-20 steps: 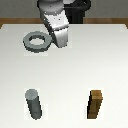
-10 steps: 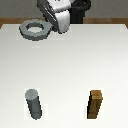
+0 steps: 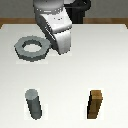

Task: Put the loop with the handle onto the peg.

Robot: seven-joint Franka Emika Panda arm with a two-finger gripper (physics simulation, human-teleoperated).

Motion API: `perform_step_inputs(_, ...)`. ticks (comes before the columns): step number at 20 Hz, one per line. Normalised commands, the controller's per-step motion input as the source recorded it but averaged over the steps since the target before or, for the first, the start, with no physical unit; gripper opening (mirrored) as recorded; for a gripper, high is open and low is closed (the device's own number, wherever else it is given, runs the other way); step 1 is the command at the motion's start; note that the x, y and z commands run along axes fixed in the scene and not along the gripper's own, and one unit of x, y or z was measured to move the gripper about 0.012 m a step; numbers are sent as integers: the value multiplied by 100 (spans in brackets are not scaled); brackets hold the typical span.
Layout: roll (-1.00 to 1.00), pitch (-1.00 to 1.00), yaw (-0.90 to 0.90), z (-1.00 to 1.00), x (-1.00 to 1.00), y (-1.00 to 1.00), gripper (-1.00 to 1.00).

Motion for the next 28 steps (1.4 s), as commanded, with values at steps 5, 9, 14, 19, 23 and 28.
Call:
perform_step_inputs(5, 0, 0, 0, 0, 100, 0, -100)
perform_step_inputs(9, 0, 0, 0, 0, 100, 0, -100)
perform_step_inputs(14, 0, 0, 0, 0, 40, 0, -100)
perform_step_inputs(19, 0, 0, 0, -20, 0, 20, -100)
perform_step_inputs(23, 0, 0, 0, -50, -25, 0, -100)
perform_step_inputs(28, 0, 0, 0, -60, -40, 0, -100)
